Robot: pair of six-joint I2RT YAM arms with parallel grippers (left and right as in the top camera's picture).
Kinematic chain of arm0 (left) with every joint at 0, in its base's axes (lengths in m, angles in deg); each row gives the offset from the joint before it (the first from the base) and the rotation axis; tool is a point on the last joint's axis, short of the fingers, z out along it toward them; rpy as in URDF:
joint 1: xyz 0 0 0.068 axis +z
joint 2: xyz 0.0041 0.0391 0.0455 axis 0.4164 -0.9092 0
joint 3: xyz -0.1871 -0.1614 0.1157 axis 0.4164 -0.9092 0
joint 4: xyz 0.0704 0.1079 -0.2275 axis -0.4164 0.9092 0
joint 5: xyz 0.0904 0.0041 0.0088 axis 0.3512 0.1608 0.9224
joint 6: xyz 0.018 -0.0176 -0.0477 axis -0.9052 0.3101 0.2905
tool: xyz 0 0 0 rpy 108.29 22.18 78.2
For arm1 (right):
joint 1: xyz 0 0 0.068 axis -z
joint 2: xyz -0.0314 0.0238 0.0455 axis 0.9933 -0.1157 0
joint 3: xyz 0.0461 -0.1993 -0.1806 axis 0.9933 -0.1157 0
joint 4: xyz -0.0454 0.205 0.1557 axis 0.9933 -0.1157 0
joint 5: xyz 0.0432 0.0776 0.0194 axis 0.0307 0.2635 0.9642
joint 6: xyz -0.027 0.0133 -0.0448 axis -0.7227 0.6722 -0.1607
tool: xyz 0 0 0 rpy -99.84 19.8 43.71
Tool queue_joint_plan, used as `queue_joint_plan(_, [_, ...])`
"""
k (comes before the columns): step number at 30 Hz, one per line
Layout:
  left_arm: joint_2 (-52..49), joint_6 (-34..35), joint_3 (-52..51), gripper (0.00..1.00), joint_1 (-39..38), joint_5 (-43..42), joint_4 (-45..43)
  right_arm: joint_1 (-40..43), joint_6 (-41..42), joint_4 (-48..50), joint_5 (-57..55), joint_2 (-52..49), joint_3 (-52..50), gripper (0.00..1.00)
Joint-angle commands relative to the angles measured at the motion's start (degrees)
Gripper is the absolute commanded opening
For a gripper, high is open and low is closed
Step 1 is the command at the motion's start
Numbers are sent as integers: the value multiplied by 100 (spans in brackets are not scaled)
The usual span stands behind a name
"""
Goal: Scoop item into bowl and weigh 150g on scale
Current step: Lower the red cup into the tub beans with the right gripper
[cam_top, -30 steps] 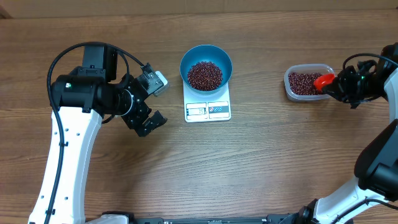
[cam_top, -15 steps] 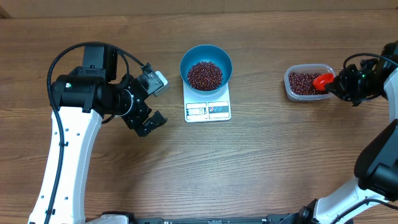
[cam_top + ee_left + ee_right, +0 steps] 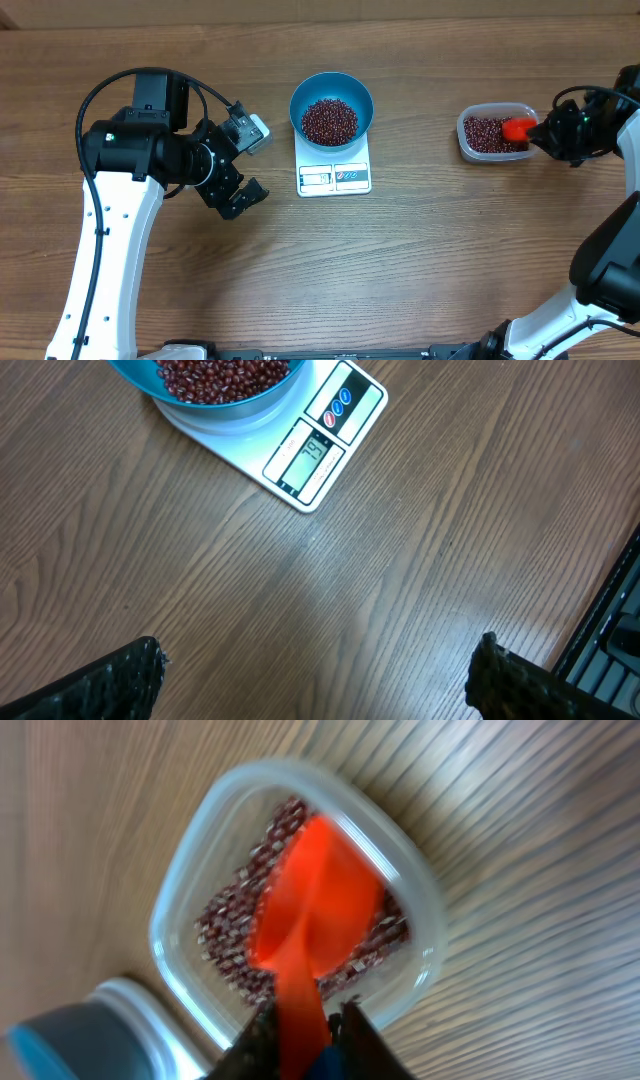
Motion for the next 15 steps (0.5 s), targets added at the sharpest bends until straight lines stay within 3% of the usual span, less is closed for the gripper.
queue_joint_plan(1, [72, 42, 114, 100, 22, -11, -2, 57, 31, 70, -295, 175, -17, 24])
queue_joint_plan(15, [72, 42, 114, 100, 22, -11, -2, 57, 155, 188, -286, 175, -17, 28])
